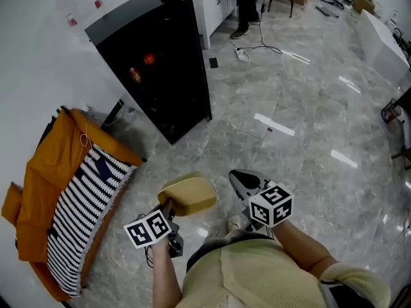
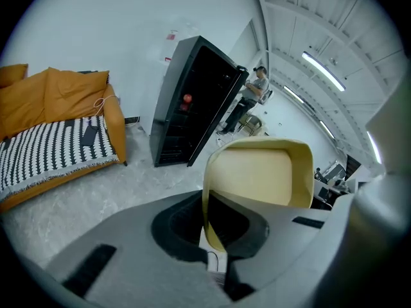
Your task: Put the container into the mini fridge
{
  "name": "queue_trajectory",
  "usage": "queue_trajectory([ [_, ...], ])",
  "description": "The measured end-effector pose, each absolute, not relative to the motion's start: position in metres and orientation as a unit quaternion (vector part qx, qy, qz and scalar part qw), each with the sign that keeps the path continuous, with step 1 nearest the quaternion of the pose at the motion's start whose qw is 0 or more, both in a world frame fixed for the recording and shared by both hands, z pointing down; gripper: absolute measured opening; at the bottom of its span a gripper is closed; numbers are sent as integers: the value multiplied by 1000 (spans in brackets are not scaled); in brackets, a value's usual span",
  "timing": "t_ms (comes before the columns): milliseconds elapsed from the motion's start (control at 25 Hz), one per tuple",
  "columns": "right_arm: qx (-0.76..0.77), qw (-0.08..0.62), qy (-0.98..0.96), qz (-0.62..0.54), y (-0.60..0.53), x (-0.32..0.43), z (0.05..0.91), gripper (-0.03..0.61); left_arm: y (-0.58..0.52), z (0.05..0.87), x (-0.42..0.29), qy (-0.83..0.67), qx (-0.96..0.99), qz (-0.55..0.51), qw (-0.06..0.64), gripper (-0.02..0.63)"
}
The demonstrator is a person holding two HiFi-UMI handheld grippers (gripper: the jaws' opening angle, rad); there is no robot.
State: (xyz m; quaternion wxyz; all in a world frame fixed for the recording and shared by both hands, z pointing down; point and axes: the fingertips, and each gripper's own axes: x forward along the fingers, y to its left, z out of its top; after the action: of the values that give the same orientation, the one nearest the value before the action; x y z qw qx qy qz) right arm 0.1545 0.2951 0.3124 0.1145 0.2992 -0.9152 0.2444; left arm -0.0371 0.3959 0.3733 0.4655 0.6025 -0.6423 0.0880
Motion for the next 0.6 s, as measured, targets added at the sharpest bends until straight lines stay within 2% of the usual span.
queue_trajectory([
  [600, 305, 134, -914, 232, 244, 139, 319, 29, 329, 387, -39, -630, 610, 101, 471, 21],
])
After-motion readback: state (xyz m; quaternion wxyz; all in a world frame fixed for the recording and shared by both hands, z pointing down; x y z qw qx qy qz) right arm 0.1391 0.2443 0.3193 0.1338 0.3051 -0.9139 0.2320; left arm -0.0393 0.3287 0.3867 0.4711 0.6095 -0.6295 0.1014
